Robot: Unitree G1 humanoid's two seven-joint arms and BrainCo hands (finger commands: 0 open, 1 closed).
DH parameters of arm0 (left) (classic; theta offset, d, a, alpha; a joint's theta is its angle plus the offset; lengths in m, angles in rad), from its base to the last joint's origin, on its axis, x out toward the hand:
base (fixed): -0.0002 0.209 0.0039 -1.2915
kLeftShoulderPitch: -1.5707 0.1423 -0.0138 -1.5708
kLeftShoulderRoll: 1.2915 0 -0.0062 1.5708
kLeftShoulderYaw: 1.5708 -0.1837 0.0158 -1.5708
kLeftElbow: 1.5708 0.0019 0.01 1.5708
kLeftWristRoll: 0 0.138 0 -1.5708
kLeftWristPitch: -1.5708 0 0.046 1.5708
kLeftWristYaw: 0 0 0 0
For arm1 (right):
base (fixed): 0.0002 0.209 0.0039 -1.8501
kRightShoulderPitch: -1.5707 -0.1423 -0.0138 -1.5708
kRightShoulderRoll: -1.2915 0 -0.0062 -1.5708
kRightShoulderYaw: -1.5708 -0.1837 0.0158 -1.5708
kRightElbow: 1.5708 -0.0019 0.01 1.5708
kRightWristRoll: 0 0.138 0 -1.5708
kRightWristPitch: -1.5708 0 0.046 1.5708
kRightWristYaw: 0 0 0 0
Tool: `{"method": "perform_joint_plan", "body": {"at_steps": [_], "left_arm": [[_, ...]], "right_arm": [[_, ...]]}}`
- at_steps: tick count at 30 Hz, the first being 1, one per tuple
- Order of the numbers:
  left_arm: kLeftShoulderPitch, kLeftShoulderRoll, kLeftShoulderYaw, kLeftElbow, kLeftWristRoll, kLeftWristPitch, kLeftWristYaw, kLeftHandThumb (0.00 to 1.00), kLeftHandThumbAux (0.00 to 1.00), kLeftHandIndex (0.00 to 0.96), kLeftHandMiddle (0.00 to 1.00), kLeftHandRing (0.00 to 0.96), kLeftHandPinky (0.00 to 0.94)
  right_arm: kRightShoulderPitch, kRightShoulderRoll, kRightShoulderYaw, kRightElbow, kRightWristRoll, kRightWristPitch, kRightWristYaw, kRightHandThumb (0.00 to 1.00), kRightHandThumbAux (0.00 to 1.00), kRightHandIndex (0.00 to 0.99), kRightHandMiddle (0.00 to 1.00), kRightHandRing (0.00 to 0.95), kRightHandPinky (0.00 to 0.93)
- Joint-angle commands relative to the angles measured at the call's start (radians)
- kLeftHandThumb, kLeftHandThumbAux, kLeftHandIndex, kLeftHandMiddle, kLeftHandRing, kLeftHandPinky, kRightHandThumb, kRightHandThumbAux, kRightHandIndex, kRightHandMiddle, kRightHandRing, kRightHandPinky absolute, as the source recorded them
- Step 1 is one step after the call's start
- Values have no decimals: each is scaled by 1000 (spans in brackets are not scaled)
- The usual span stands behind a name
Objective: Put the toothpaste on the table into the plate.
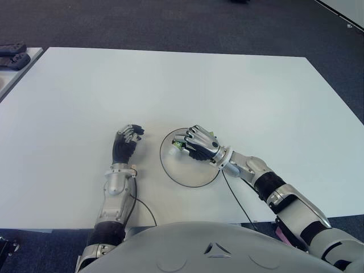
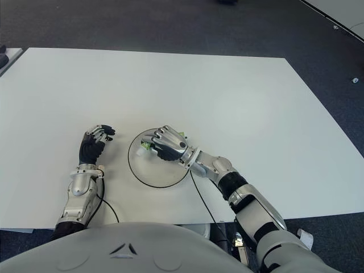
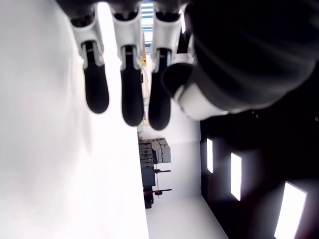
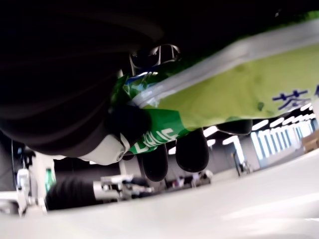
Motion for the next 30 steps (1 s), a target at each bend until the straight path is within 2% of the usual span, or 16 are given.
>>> {"method": "perform_joint_plan", "body": {"at_steps": [1,3,4,5,6,8,9,10,11,14,18,24,30], "left_arm": [[3,-7,-4,22,5,9,4,718,723,426,453,430,432],[3,-7,-4,21,4,8,3,718,723,426,453,431,437],[4,-7,-4,21,4,8,2,718,723,426,453,431,438],[4,-7,-4,20,4,8,2,718,723,426,453,431,436],[4,-7,-4,20,4,8,2,718,723,426,452,430,433],[5,-7,-4,20,4,8,1,718,723,426,451,429,429],[5,-7,-4,19,4,9,1,718,723,426,450,428,425],[5,-7,-4,20,3,9,1,718,723,426,450,427,423],[4,-7,-4,21,2,10,1,718,723,426,450,426,422],[3,-7,-3,23,1,12,1,717,723,426,449,425,424],[2,-7,-3,25,1,14,1,718,723,426,450,427,432],[1,-5,-3,22,1,22,-2,716,724,425,449,432,439],[0,-3,-3,26,2,22,-2,715,724,425,452,437,441]], "right_arm": [[29,-15,22,-1,29,-10,88,847,674,421,563,878,871],[38,-20,19,-20,53,-18,124,841,677,414,573,804,782],[42,-23,17,-26,69,-22,146,840,677,413,574,794,769],[46,-24,14,-30,84,-23,167,783,692,415,497,636,645],[49,-25,12,-35,95,-24,184,622,629,353,405,497,528],[54,-26,7,-43,112,-22,211,477,574,299,325,375,425],[56,-26,5,-46,119,-20,222,419,534,225,256,294,347],[61,-31,2,-59,124,-13,237,398,519,198,232,265,319],[66,-38,-2,-75,124,-4,250,337,469,127,148,174,237],[76,-50,-13,-108,124,12,274,234,380,41,48,57,77],[88,-64,-27,-168,117,42,308,144,315,8,10,11,16],[108,-78,-42,-245,110,79,352,83,293,0,0,1,1],[126,-93,-59,-291,122,84,380,44,295,0,0,0,0]]}}
